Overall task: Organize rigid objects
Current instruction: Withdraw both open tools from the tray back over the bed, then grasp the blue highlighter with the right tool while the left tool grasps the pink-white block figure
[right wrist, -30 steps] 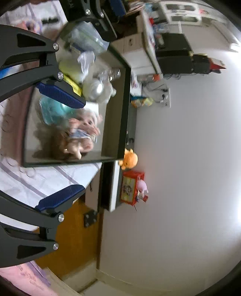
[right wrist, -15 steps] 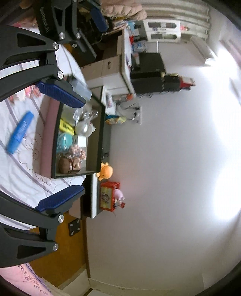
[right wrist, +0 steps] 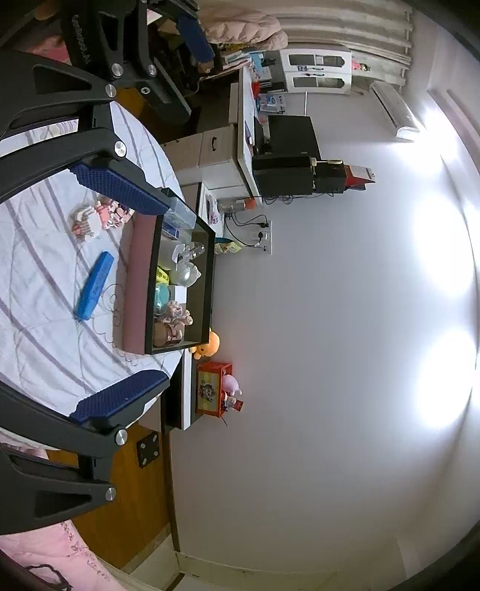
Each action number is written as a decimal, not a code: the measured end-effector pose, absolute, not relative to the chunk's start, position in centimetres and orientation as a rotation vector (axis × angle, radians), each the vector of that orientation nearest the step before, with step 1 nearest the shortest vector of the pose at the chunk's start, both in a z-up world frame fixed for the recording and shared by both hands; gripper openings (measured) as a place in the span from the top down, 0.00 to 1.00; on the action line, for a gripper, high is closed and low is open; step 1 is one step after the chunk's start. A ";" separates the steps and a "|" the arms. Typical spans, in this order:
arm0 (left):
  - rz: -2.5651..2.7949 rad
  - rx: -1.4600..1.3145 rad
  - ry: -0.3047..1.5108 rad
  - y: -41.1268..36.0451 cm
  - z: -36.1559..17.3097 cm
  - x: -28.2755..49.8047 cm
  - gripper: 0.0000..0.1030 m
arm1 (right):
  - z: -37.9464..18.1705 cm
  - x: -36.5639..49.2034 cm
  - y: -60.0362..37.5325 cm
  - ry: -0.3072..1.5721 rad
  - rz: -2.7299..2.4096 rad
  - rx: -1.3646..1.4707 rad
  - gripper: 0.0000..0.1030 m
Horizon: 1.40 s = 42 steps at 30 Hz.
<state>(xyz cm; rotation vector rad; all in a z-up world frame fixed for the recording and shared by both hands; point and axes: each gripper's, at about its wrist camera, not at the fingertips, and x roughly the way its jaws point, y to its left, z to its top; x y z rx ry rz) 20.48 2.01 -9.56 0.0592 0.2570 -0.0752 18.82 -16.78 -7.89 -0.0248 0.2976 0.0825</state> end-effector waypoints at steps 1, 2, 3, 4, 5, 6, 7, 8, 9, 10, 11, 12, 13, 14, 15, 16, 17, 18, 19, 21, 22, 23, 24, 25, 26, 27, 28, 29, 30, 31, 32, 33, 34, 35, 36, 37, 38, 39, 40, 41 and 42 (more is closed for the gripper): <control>-0.076 0.059 0.256 1.9 -9.6 20.3 0.00 | -7.9 18.7 -16.9 0.299 0.086 -0.022 0.15; -0.079 0.061 0.258 1.8 -9.7 20.3 0.00 | -7.9 18.5 -16.9 0.301 0.085 -0.021 0.15; -0.082 0.067 0.263 1.7 -9.9 20.2 0.00 | -8.0 18.5 -17.0 0.300 0.078 -0.023 0.15; -0.080 0.071 0.264 1.6 -10.0 20.3 0.00 | -8.0 18.3 -17.0 0.299 0.075 -0.027 0.15; -0.079 0.074 0.265 1.5 -10.1 20.2 0.00 | -8.2 18.4 -17.0 0.301 0.075 -0.029 0.15; -0.077 0.075 0.273 1.4 -10.3 20.4 0.00 | -8.3 18.5 -17.1 0.306 0.079 -0.028 0.15; -0.079 0.075 0.281 1.4 -10.6 20.6 0.00 | -8.6 18.8 -17.2 0.314 0.086 -0.026 0.15; -0.085 0.072 0.292 1.5 -10.9 20.8 0.00 | -8.8 18.9 -17.2 0.321 0.088 -0.027 0.15; -0.094 0.069 0.312 1.5 -11.4 21.1 0.00 | -9.1 19.2 -17.2 0.330 0.086 -0.032 0.15; -0.097 0.066 0.329 1.6 -11.9 21.4 0.00 | -9.5 19.6 -17.3 0.341 0.079 -0.040 0.15; -0.094 0.066 0.346 1.7 -12.3 21.7 0.00 | -9.9 19.7 -17.4 0.349 0.079 -0.043 0.15; -0.091 0.069 0.369 1.7 -13.0 22.1 0.00 | -10.5 20.2 -17.6 0.368 0.082 -0.037 0.15; -0.089 0.068 0.386 1.8 -13.5 22.5 0.00 | -10.8 20.5 -17.8 0.379 0.083 -0.033 0.15; -0.086 0.066 0.406 1.9 -14.1 22.9 0.00 | -11.2 20.9 -18.0 0.393 0.085 -0.027 0.15; -0.084 0.063 0.432 2.0 -14.8 23.5 0.00 | -11.8 21.5 -18.2 0.412 0.088 -0.023 0.15; -0.085 0.060 0.451 2.1 -15.3 23.9 0.00 | -12.2 21.7 -18.3 0.423 0.091 -0.023 0.15; -0.088 0.055 0.474 2.2 -16.0 24.5 0.00 | -12.7 22.2 -18.5 0.437 0.097 -0.025 0.15; -0.092 0.048 0.500 2.3 -16.6 25.0 0.00 | -13.2 22.7 -18.6 0.452 0.102 -0.030 0.15; -0.094 0.041 0.519 2.4 -17.0 25.4 0.00 | -13.9 23.3 -18.7 0.474 0.109 -0.038 0.15; -0.090 0.032 0.565 2.5 -18.2 26.5 0.00 | -15.2 24.9 -18.8 0.530 0.135 -0.053 0.15; -0.087 0.032 0.581 2.5 -18.6 26.9 0.00 | -15.7 25.4 -18.9 0.552 0.141 -0.062 0.15; -0.084 0.034 0.593 2.4 -19.0 27.2 0.00 | -16.6 26.5 -19.0 0.587 0.154 -0.080 0.15; -0.081 0.037 0.611 2.3 -19.5 27.6 0.00 | -17.2 27.2 -19.0 0.614 0.165 -0.090 0.15; -0.081 0.037 0.624 2.2 -19.8 27.9 0.00 | -17.9 28.0 -19.1 0.648 0.174 -0.102 0.15; -0.084 0.036 0.634 2.2 -20.2 28.1 0.00 | -18.6 28.8 -19.2 0.671 0.181 -0.112 0.15; -0.087 0.032 0.645 2.1 -20.6 28.3 0.00 | -19.2 29.7 -19.3 0.689 0.195 -0.120 0.15; -0.088 0.028 0.658 2.1 -20.9 28.6 0.00 | -19.6 30.4 -19.3 0.709 0.208 -0.131 0.15; -0.088 0.027 0.666 2.0 -21.1 28.8 0.00 | -20.1 31.2 -19.2 0.728 0.227 -0.150 0.15; -0.086 0.026 0.677 2.0 -21.4 29.1 0.00 | -20.4 31.8 -19.1 0.742 0.245 -0.159 0.15; -0.083 0.027 0.686 1.9 -21.6 29.3 0.00 | -20.6 32.4 -19.0 0.758 0.267 -0.165 0.15; -0.079 0.029 0.694 1.9 -21.8 29.6 0.00 | -20.8 33.0 -18.9 0.771 0.288 -0.169 0.15; -0.076 0.031 0.701 1.9 -21.9 29.8 0.00 | -21.1 33.6 -18.6 0.786 0.311 -0.177 0.15; -0.074 0.031 0.706 1.8 -22.0 30.0 0.00 | -21.3 34.0 -18.3 0.797 0.320 -0.192 0.15; -0.072 0.028 0.710 1.9 -22.1 30.1 0.00 | -21.6 34.5 -18.1 0.814 0.328 -0.209 0.15; -0.072 0.022 0.715 1.9 -22.1 30.3 0.00 | -21.9 34.9 -17.7 0.831 0.343 -0.226 0.15; -0.072 0.019 0.722 1.8 -22.2 30.5 0.00 | -22.0 35.2 -17.5 0.840 0.347 -0.234 0.16; -0.075 0.017 0.725 1.7 -22.2 30.6 0.00 | -22.2 35.3 -17.2 0.849 0.359 -0.245 0.20; -0.080 0.017 0.727 1.5 -22.2 30.7 0.00 | -22.2 35.2 -16.9 0.846 0.369 -0.258 0.39; -0.085 0.017 0.731 1.4 -22.3 30.8 0.00 | -22.2 35.1 -16.9 0.846 0.367 -0.266 0.57; -0.090 0.018 0.736 1.2 -22.4 30.9 0.00 | -22.2 34.9 -16.8 0.842 0.364 -0.272 0.62; -0.094 0.021 0.744 0.9 -22.5 31.0 0.00 | -22.2 34.5 -16.8 0.838 0.355 -0.268 0.70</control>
